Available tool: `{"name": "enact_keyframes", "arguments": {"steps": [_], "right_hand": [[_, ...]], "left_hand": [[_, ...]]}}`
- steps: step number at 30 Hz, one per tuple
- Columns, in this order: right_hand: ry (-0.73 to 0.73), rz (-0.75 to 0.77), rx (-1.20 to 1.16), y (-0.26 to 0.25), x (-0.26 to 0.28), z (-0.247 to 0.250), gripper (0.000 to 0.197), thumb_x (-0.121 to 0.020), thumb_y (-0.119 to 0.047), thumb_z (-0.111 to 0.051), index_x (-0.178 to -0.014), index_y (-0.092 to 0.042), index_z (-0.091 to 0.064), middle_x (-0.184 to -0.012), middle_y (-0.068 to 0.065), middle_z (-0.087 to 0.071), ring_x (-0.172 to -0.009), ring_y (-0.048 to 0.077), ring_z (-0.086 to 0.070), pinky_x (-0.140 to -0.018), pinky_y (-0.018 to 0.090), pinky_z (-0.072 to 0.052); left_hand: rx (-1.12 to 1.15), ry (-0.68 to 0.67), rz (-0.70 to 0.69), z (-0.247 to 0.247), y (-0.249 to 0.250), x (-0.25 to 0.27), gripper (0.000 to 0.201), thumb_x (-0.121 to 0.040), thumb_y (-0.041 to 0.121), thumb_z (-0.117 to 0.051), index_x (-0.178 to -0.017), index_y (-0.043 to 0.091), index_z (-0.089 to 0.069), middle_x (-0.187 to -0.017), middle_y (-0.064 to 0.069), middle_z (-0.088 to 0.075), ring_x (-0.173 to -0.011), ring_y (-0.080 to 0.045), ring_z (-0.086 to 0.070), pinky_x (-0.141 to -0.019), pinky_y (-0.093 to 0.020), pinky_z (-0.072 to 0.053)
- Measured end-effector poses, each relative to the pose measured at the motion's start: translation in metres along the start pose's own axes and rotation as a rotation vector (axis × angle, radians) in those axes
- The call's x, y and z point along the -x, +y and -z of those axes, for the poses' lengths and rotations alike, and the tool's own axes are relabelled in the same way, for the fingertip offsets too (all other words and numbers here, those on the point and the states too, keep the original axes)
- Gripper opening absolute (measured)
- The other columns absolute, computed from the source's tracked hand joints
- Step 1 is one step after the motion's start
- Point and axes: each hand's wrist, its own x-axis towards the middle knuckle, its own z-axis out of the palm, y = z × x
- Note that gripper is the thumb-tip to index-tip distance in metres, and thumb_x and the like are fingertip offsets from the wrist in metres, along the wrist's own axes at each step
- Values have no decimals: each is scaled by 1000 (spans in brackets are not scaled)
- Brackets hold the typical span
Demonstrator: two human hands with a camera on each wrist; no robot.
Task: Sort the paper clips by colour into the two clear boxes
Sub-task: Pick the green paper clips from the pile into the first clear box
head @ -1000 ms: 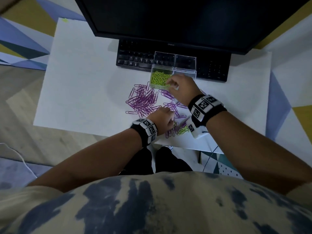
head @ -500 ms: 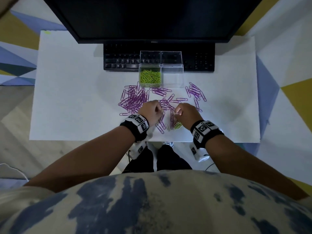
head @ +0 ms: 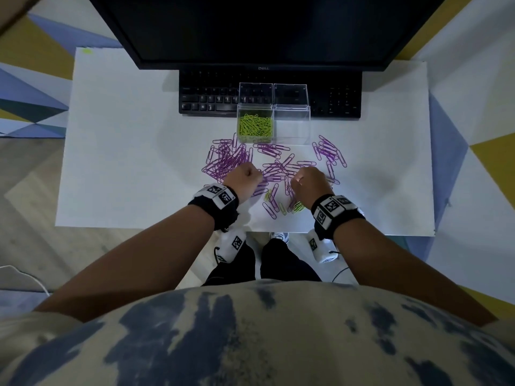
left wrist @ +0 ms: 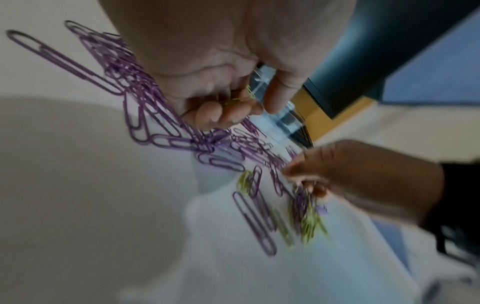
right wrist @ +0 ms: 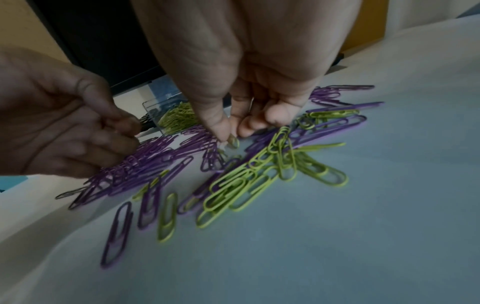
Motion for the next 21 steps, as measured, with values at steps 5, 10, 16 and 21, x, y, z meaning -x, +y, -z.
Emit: {"name": "enact_keyframes", "arguments": {"steps": [5, 10, 16, 21], "right_hand": [[49, -64, -212, 8, -2, 9, 9, -87, -10, -51, -79, -12, -55, -74, -1, -55, -70, 18, -51, -52, 18, -40], [-34, -141, -446, 15, 0, 12, 20, -90, -14, -44, -94, -10, -63, -76, 1, -61, -74, 22, -60, -72, 34, -51], [-122, -35, -44, 5, 7, -8, 36, -80, -14, -63, -53, -16, -38, -54, -2, -39, -51, 14, -39, -54, 24, -33], [-61, -64, -96, 10, 5, -8, 16, -84, -11, -55, -69, -5, -55, -69, 8, -53, -64, 22, -47, -61, 26, -34]], "left_hand": [[-491, -124, -142, -15, -12, 4, 16, -89, 22, -56, -96, 8, -56, -87, -4, -63, -78, -20, -59, -68, -30, -49], [-658, -163, -152, -23, -12, 2, 23, -93, 21, -51, -110, 7, -48, -100, -9, -62, -87, -23, -60, -77, -33, -49], [-656, -157, -122, -27, -7, -1, 22, -95, 19, -47, -113, 5, -50, -108, -12, -62, -96, -26, -61, -85, -35, -51], [-590, -132, -76, -27, -7, -4, 20, -94, 21, -51, -109, 7, -51, -103, -9, -62, -93, -25, -61, -81, -34, -51]]}}
